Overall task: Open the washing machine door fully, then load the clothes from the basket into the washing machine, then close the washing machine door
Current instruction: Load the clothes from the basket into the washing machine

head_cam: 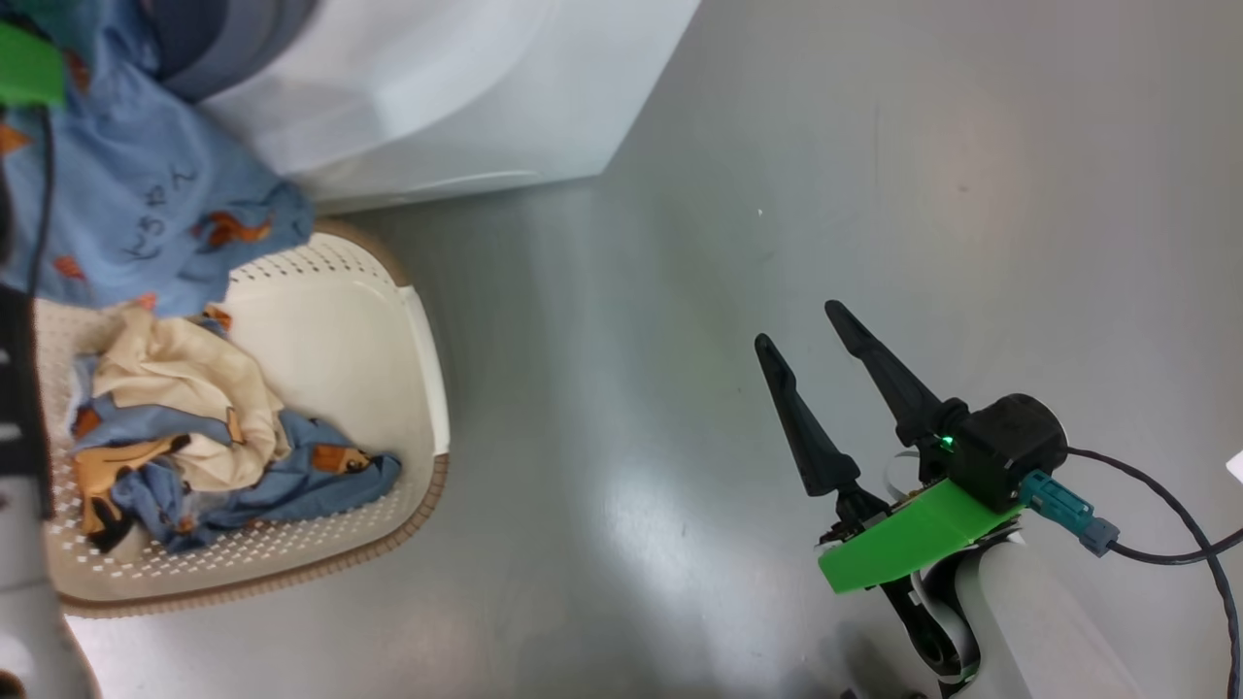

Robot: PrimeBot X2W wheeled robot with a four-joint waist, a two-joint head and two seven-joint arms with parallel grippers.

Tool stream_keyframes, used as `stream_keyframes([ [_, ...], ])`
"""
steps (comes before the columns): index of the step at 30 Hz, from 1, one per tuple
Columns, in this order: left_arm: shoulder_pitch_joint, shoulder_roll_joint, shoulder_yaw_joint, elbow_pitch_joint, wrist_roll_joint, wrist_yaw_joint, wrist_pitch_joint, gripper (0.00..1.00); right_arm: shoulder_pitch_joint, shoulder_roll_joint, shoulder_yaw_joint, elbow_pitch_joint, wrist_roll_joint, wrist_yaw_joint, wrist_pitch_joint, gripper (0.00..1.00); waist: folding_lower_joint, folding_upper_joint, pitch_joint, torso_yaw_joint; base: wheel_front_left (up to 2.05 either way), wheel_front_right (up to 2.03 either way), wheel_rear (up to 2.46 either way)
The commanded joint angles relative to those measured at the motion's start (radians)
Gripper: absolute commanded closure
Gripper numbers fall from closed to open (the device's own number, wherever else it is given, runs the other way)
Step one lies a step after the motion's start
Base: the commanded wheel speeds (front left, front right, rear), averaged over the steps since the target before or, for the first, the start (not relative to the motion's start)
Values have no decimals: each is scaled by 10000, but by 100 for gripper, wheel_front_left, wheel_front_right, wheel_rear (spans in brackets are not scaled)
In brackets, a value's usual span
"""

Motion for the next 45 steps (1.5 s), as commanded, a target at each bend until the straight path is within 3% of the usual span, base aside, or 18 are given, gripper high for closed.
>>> stream_keyframes([
  [1,392,407,169,-456,-71,-24,-51,0,339,10,193,-155,129,62,-118,0,0,-1,-266,171,0,0,0],
  [12,2347,28,361,-1626,1,-13,-51,0,504,-23,188,-14,198,62,-118,0,0,-1,-923,396,0,0,0],
  [26,5161,-636,710,-3314,423,366,-51,0,736,-52,102,4,300,62,-118,0,0,-1,-1473,413,0,0,0],
  [45,7665,-1402,1255,-4504,345,760,-51,0,876,-143,91,42,321,62,-118,0,0,-1,-1880,592,0,0,0],
])
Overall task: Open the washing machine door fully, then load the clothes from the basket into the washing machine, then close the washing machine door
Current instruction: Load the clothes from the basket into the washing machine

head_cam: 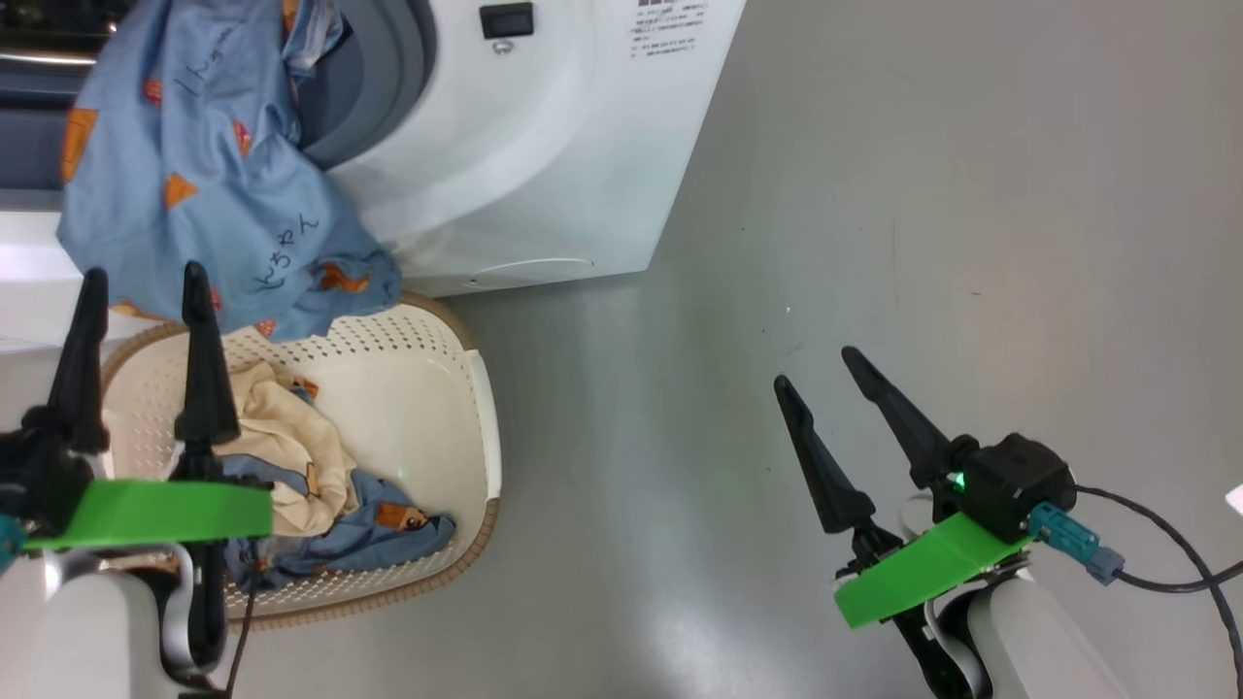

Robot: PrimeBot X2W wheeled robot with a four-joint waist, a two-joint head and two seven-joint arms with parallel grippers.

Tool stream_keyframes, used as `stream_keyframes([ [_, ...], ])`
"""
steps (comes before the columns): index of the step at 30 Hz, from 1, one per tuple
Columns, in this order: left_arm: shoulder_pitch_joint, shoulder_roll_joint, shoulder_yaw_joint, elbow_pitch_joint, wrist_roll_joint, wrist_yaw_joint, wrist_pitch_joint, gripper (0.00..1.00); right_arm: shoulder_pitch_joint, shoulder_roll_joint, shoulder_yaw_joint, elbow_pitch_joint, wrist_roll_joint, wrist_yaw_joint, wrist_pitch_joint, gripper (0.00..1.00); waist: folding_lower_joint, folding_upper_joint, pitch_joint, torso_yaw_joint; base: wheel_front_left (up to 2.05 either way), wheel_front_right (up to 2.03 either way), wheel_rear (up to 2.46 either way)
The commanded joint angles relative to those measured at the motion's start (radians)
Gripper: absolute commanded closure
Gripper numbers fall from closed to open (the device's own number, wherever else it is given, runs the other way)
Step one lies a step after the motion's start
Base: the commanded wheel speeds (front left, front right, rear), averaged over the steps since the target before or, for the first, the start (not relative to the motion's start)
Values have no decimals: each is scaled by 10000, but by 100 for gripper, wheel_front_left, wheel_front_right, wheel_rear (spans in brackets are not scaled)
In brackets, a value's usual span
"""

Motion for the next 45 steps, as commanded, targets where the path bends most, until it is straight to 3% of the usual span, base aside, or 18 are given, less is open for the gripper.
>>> stream_keyframes([
  [1,235,187,378,-325,46,94,-53,0,268,-31,254,-177,82,62,-118,0,0,0,-41,25,0,0,0],
  [23,2109,-55,681,-205,313,112,-53,0,355,-171,117,-243,119,62,-118,0,0,0,-158,46,0,0,0],
  [45,2433,-209,722,69,178,124,-53,0,367,-171,81,-222,91,62,-118,0,0,0,-194,73,0,0,0],
])
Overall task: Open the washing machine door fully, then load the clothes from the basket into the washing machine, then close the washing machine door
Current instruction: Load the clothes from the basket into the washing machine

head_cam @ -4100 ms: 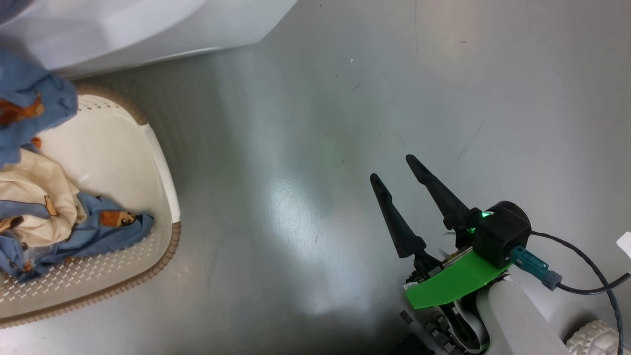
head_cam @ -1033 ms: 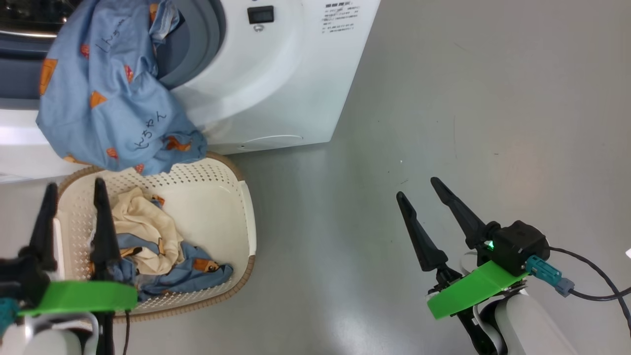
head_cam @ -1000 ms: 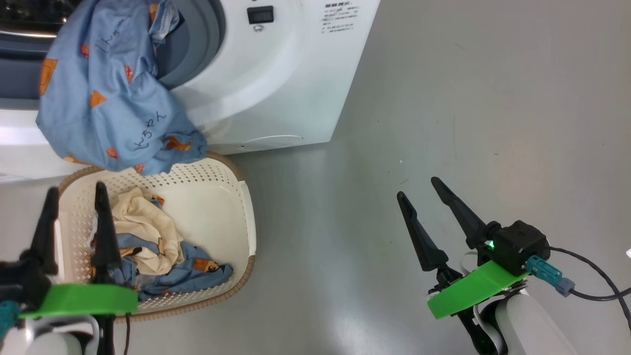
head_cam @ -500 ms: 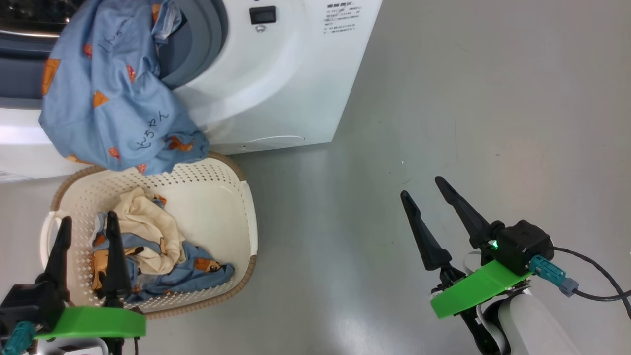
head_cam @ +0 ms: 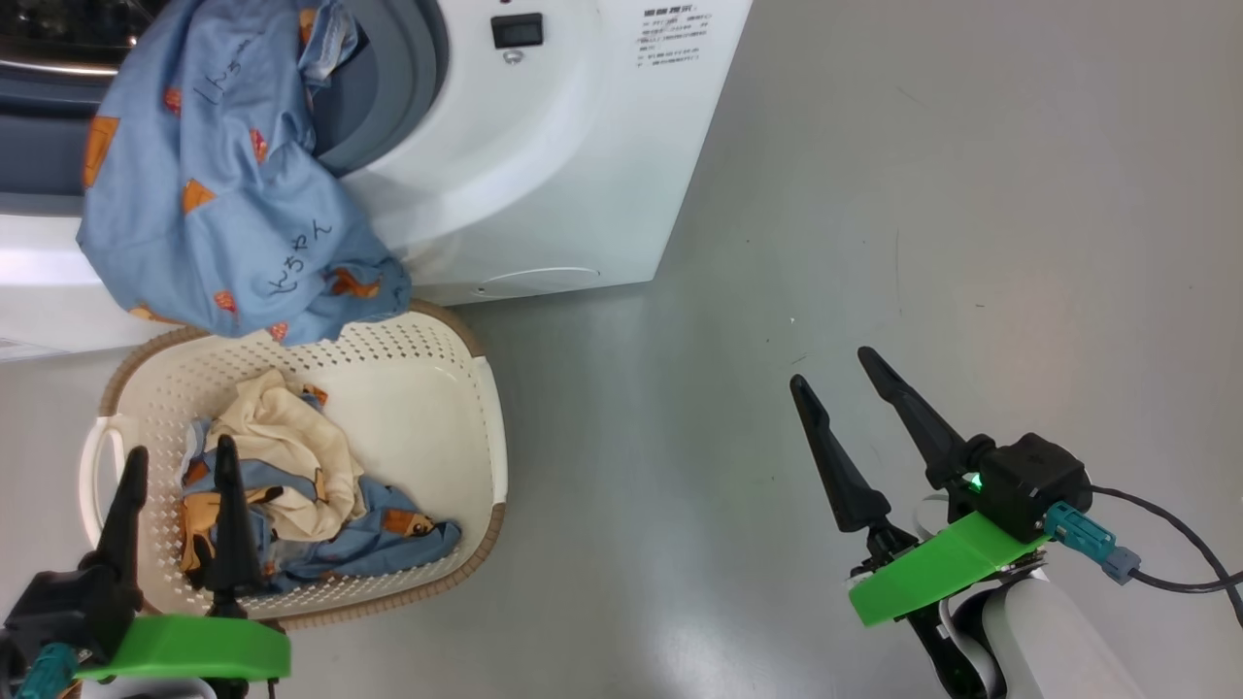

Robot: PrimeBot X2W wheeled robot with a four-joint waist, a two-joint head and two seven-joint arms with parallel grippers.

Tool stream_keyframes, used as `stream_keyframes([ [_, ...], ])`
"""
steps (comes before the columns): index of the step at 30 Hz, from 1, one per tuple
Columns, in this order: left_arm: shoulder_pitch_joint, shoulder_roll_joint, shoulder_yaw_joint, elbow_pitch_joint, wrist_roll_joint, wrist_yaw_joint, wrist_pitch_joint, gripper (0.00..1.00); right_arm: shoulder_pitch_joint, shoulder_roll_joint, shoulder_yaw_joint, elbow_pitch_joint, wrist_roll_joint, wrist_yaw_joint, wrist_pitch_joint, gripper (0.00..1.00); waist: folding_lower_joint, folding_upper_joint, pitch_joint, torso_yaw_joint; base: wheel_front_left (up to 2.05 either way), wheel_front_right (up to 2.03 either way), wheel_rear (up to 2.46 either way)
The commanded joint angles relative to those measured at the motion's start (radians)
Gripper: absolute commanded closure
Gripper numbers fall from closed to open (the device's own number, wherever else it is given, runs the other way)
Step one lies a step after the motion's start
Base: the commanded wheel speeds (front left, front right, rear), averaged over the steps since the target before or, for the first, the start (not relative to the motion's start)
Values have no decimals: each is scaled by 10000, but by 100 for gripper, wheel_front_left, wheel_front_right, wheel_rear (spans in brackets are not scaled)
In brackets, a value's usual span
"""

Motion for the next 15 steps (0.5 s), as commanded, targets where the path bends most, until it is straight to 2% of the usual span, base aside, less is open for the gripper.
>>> stream_keyframes([
  [1,147,89,335,-110,-79,24,-55,0,304,19,190,-212,-13,62,-118,0,1,0,1,-2,0,0,0],
  [15,-1100,44,-157,857,-408,-201,-55,0,216,2,249,-266,-63,62,-118,0,1,0,348,-206,0,0,0],
])
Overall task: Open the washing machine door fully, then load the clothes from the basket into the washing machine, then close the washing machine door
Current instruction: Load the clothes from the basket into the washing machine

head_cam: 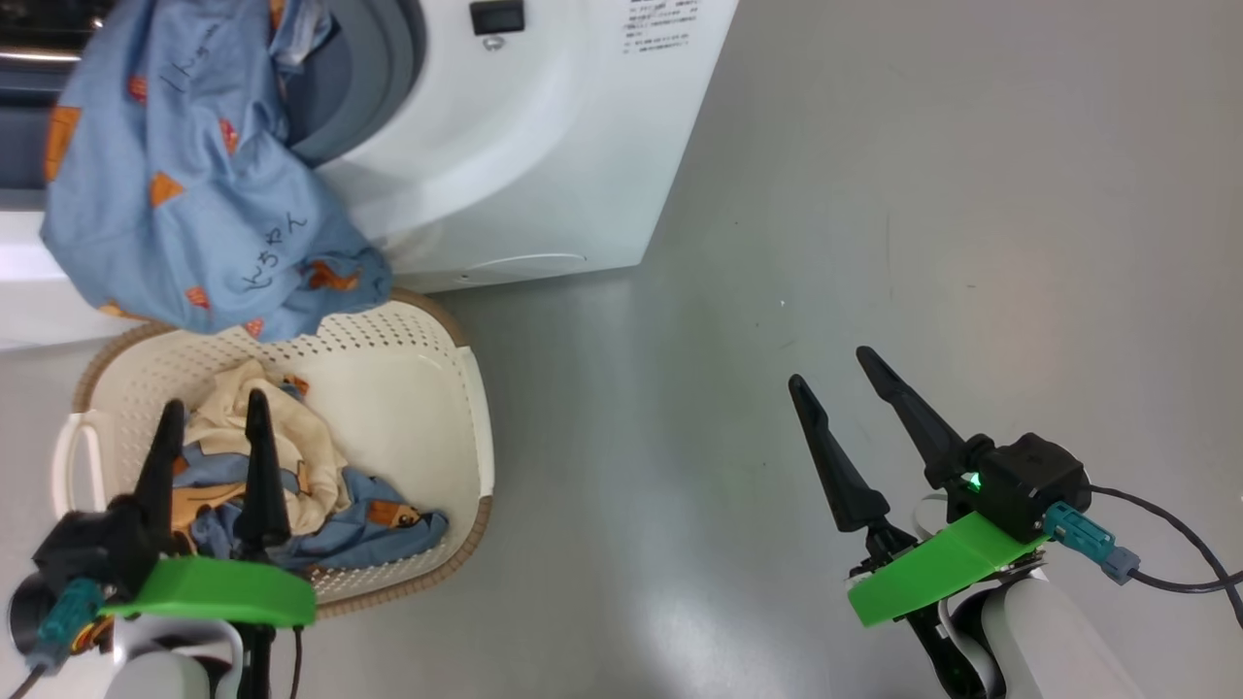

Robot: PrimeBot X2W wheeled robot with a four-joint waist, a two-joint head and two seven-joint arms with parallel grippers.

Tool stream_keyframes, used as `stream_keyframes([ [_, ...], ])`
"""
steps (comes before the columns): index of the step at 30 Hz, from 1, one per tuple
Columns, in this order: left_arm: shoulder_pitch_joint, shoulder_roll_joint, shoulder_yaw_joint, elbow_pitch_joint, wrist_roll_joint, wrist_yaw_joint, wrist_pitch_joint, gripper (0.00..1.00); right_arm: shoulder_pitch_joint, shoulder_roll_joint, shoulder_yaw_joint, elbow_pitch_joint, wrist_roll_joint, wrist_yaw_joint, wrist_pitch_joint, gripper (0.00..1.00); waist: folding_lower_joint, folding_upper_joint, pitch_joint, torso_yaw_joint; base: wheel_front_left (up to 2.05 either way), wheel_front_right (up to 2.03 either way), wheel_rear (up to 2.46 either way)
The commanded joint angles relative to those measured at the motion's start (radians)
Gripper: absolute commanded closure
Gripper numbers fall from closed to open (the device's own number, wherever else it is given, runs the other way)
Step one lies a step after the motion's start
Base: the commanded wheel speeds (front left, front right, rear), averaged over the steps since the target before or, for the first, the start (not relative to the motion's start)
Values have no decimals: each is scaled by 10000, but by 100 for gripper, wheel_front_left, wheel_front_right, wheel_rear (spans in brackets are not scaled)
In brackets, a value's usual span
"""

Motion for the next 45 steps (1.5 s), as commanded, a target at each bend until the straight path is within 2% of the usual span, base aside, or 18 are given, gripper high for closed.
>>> stream_keyframes([
  [1,-164,126,234,-26,55,-33,-63,0,205,9,229,-244,-67,62,-118,0,0,-1,104,-83,0,0,0],
  [13,-1512,120,114,455,121,-263,-63,0,106,21,227,-304,-122,62,-118,0,0,-1,542,-194,0,0,0],
  [22,-2394,120,243,1366,307,-313,-63,0,-46,46,276,-279,-144,62,-118,0,0,-1,954,-309,0,0,0],
  [34,-3769,464,679,2606,520,-366,-63,0,-173,106,350,-361,-160,62,-118,0,0,-1,1583,-436,0,0,0],
  [45,-5325,813,937,4079,-6,-551,-63,0,-275,181,394,-398,-137,62,-118,0,0,-1,1967,-571,0,0,0],
])
